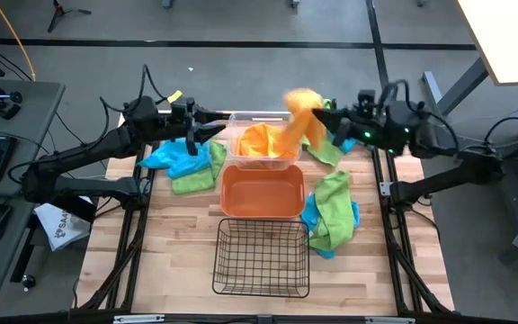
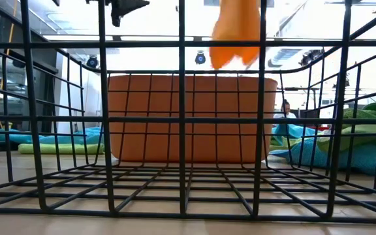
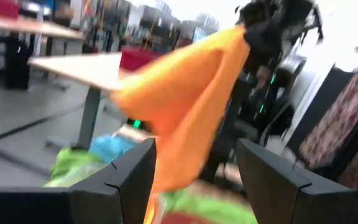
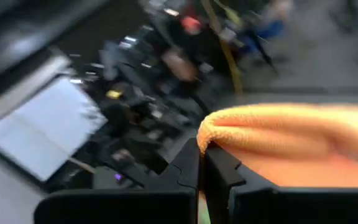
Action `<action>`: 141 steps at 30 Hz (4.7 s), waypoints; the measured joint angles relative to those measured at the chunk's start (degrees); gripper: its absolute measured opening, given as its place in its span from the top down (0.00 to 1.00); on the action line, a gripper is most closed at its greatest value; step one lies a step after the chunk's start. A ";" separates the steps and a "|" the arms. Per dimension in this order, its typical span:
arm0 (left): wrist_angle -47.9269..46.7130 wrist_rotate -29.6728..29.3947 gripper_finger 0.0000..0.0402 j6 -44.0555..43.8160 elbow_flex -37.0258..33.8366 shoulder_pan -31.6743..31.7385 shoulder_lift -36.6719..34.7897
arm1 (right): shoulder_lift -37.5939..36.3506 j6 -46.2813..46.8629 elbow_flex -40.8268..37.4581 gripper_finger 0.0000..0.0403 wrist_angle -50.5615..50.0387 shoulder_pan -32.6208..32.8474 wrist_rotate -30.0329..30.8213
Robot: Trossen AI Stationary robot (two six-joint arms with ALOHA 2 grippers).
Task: Sort microfiber towel by color & place in baskets
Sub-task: Put the orange towel into the transparent bin, then put the top right blue towel into the orange bin
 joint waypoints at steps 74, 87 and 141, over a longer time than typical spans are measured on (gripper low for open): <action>16.40 0.09 0.48 -11.09 0.02 -0.48 -1.61 | 40.35 15.25 -0.02 0.50 5.37 -17.62 -26.59; 16.36 0.08 0.48 -10.98 0.02 -0.48 -1.61 | 19.45 4.86 0.02 0.35 -17.50 -18.34 -18.43; 11.95 -3.11 0.48 -12.63 0.00 -0.50 -1.61 | 4.63 -5.86 -8.17 0.99 -21.54 -34.52 -10.38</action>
